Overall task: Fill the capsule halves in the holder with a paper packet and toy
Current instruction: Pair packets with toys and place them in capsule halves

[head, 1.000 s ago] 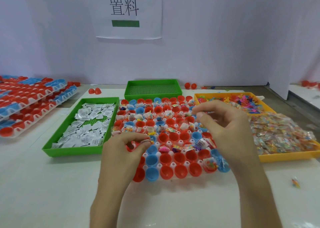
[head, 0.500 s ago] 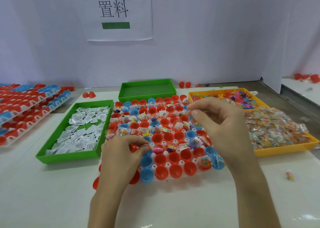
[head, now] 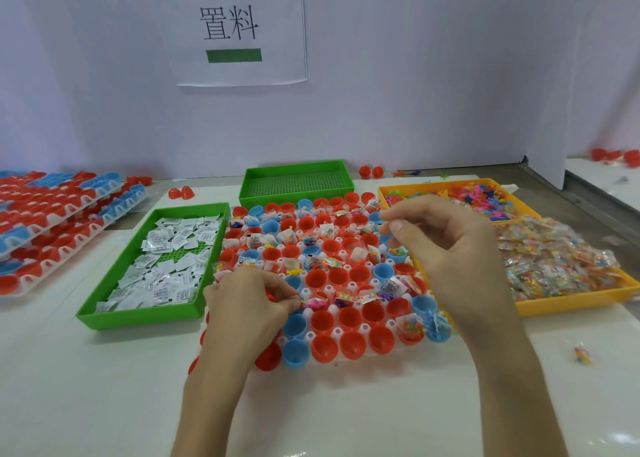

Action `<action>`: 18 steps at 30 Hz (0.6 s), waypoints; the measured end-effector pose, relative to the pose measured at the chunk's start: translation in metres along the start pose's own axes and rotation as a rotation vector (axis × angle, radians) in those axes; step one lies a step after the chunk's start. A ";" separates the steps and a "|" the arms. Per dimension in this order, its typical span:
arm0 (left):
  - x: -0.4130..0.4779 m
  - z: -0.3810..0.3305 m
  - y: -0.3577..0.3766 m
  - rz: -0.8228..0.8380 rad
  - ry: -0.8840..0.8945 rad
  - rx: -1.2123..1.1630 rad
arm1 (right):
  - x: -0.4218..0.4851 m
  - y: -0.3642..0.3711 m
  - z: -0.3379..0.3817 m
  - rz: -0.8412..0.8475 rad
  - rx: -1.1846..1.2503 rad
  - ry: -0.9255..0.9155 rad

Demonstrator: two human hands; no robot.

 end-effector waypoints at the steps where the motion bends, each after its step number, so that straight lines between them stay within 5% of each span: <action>1: 0.001 -0.001 -0.001 0.001 0.003 0.006 | 0.000 -0.001 0.000 -0.003 -0.001 -0.004; 14: 0.011 -0.012 0.007 0.049 0.101 0.103 | 0.003 -0.014 -0.007 -0.043 -0.017 -0.018; 18: 0.016 -0.008 0.008 0.146 0.114 0.065 | 0.001 -0.047 -0.012 -0.217 0.076 -0.043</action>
Point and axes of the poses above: each hand's wrist, its own x-axis towards the middle knuckle, its own y-axis out of the palm, z = x × y, the point moved 10 cm from there along x, towards the middle knuckle, and after that the axes turned 1 degree about -x, right-handed, at the moved point
